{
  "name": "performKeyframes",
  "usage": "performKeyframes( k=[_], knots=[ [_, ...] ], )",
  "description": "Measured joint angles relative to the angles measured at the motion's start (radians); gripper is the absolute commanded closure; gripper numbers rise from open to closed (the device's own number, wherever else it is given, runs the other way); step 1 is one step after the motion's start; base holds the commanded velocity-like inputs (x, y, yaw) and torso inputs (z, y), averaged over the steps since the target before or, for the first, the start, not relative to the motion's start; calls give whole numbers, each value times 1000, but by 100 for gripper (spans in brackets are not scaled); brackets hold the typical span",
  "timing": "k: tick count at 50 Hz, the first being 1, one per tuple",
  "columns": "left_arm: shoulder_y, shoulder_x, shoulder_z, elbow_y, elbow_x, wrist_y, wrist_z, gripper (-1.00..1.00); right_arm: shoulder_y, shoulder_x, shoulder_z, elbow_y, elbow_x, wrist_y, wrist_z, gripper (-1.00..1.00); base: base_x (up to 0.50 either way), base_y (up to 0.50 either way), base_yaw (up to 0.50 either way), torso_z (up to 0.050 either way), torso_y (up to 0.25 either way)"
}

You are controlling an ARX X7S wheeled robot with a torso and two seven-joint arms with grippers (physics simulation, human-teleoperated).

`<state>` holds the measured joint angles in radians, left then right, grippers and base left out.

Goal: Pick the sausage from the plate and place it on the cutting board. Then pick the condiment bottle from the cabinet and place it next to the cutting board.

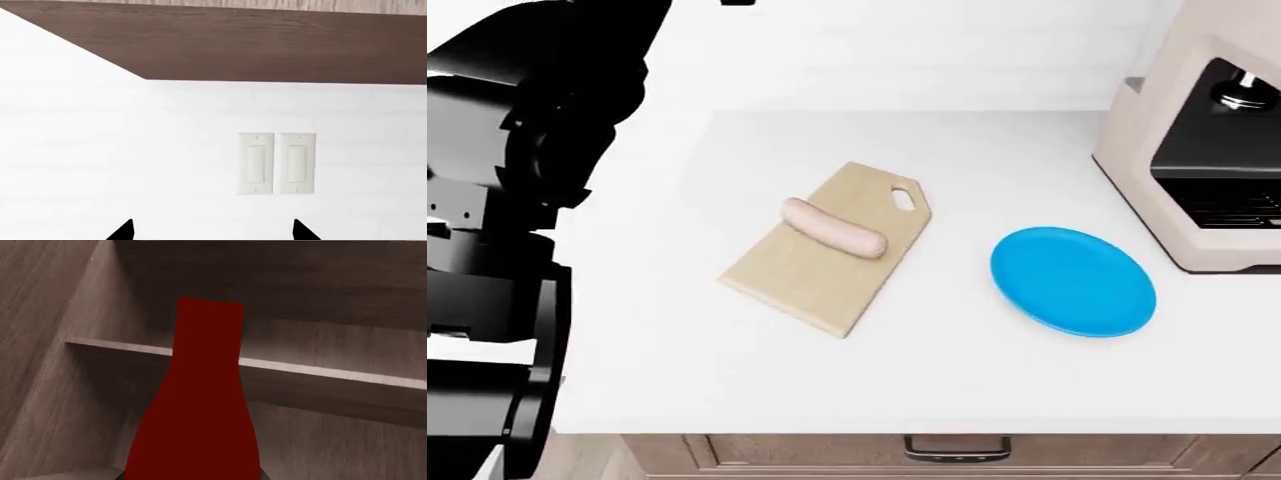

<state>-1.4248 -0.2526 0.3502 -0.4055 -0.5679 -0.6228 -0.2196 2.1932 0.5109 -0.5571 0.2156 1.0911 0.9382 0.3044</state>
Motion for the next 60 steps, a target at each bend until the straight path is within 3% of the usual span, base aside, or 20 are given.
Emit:
performKeyframes(
  k=[35, 60],
  knots=[
    [56, -20, -16, 58, -28, 13, -14, -100, -305, 39, 135, -308, 300, 67, 164, 100, 0, 0, 0, 0, 0],
    [113, -10, 31, -43, 43, 163, 31, -100, -512, 33, 158, -445, 348, -7, 160, 100, 0, 0, 0, 1, 0]
  ],
)
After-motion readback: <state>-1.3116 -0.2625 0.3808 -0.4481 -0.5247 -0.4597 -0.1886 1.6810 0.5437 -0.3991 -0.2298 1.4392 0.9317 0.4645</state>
